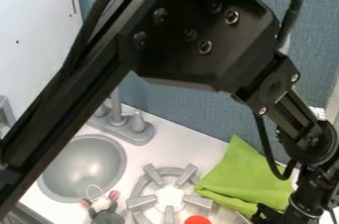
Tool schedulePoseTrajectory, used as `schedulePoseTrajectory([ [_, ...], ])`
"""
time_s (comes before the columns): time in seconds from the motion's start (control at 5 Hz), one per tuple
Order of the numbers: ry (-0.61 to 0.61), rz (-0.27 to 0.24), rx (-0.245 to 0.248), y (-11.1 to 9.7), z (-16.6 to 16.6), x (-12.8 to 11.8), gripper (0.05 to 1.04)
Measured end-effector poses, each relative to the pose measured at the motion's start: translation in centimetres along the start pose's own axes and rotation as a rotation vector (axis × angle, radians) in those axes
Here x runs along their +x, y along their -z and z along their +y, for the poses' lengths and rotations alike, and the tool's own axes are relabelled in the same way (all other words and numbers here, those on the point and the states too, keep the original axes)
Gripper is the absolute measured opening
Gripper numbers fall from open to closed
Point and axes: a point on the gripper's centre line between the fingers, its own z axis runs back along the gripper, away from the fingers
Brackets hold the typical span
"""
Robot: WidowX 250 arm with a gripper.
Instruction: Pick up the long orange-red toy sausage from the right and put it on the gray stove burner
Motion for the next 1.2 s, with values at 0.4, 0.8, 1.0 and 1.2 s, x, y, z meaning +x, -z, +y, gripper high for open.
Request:
schedulePoseTrajectory([
  [0.4, 0.008, -0.017, 0.008, -2.1, 0.2, -1.1, 0.549],
  [0.8, -0.218, -0.135, 0.02, -8.6, 5.2, -5.6, 0.55],
  [1.0, -0.453, -0.133, -0.008, -7.6, 9.4, -8.1, 0.549],
  [1.2, -0.65, -0.17, -0.044, -6.7, 11.7, -9.7, 0.55],
])
